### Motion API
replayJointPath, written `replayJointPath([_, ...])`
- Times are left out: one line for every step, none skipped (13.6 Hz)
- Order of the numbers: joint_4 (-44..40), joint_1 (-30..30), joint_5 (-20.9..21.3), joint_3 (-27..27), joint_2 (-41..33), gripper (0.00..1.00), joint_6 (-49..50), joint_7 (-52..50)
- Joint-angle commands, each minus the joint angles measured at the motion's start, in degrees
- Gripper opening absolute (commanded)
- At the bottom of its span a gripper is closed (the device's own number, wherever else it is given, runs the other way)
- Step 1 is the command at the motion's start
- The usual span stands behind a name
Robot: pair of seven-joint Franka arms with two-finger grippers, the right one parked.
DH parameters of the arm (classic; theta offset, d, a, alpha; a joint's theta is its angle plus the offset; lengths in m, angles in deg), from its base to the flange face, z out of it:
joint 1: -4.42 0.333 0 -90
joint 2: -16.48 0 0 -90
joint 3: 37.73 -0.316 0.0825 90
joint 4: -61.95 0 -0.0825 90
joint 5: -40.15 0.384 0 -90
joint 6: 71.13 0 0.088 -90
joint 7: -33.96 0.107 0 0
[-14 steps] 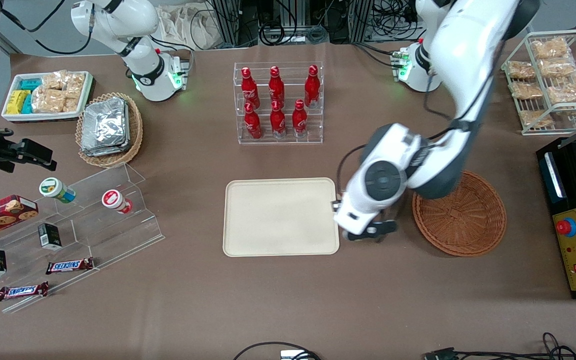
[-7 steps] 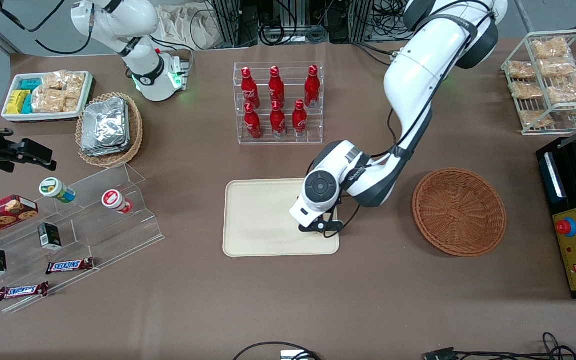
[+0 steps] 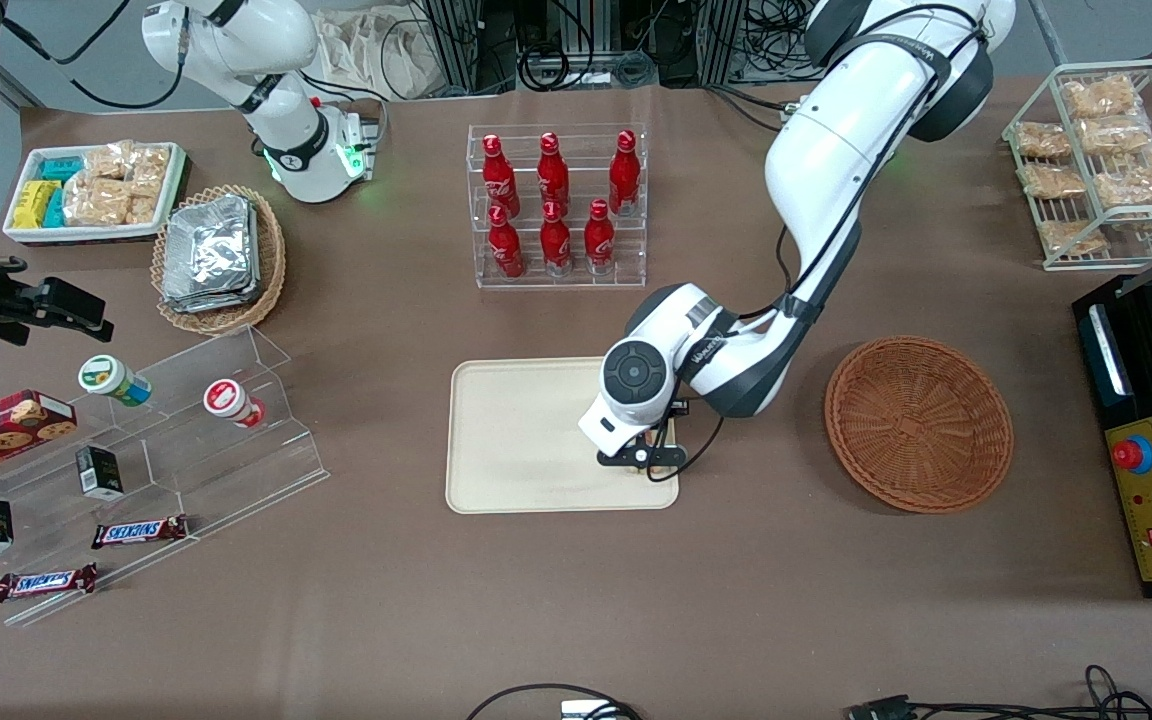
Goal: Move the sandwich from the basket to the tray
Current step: 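Lower the sandwich onto the tray and open the left gripper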
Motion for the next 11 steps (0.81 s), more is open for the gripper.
replayJointPath([-1.2, -0.2, 0.7, -0.4, -1.2, 0.99, 0.5, -0.7])
replayJointPath([-1.1, -0.1, 0.5, -0.5, -2.3, 0.99, 0.8, -0.5])
replayJointPath([-1.0, 0.0, 0.0, -0.6, -3.3, 0.99, 1.2, -0.6])
replayJointPath([-0.7, 0.0, -0.3, -0.9, -4.4, 0.99, 1.9, -1.0])
replayJointPath([-0.1, 0.0, -1.1, -2.2, -6.2, 0.99, 4.2, -1.5])
replayJointPath([1.1, 0.0, -1.4, -3.8, -7.9, 1.00, 6.2, -1.1])
replayJointPath([2.8, 0.0, -1.5, -4.9, -9.8, 1.00, 6.9, -0.6])
replayJointPath([5.9, 0.1, -1.5, -5.3, -11.7, 1.00, 6.6, -0.5])
replayJointPath([8.6, 0.1, -1.5, -6.6, -13.2, 1.00, 6.1, -0.5])
replayJointPath([11.1, 0.0, -1.8, -7.9, -14.8, 1.00, 5.6, -0.4])
replayJointPath([12.7, 0.1, -2.8, -8.4, -16.1, 1.00, 5.0, -0.4])
